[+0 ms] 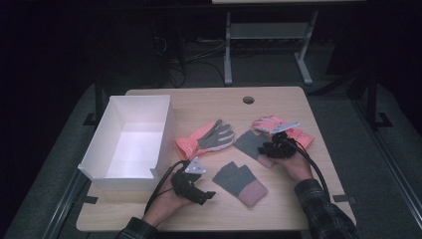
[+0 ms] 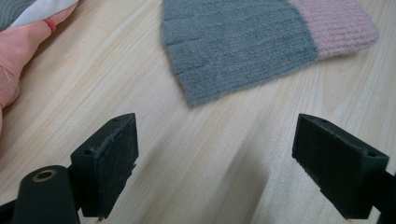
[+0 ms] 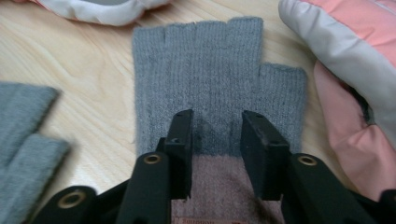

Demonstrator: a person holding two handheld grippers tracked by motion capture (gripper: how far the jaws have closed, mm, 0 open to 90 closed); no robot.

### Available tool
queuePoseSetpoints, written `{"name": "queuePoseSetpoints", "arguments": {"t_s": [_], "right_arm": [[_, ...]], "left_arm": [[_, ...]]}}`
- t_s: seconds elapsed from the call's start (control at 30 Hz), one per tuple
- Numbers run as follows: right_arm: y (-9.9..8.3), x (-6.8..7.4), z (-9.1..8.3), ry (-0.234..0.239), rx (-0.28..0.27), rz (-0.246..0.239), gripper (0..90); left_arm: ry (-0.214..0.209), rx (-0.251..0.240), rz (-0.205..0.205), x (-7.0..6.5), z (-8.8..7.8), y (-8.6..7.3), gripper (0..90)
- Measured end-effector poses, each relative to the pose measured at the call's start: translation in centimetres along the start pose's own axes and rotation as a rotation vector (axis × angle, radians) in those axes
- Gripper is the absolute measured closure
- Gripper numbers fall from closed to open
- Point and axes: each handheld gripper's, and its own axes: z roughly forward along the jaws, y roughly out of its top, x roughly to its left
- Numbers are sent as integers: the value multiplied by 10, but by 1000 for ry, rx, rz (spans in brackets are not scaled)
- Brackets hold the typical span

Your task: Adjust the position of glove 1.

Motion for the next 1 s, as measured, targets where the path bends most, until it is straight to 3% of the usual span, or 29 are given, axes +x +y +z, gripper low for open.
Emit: {"name": "queuePoseSetpoints", "arguments": {"t_s": [0.13,0.17,0.2,0.27,0.33,0.53,0.63,1.0], "right_arm": [[0,5,2,-37,2,-30,708],[0,5,2,-37,2,-30,708],[-1,6,2,-38,-2,-37,783],[-1,5,2,-31,-11,-35,827],[-2,4,2,-15,-13,-11,845],[-3,2,1,-8,-29,-20,861],[-4,0,-2,20,-36,14,863],[-2,11,-32,46,-65,11,864]], "left_arm": [[2,-10,-12,0,1,0,142],[2,-10,-12,0,1,0,142],[2,-1,-12,0,1,0,143],[1,7,-7,1,2,0,143],[0,5,-9,0,2,0,144],[-14,2,-30,2,2,-1,144],[-12,-4,-24,2,2,0,144],[-7,1,-16,3,1,-1,144]]}}
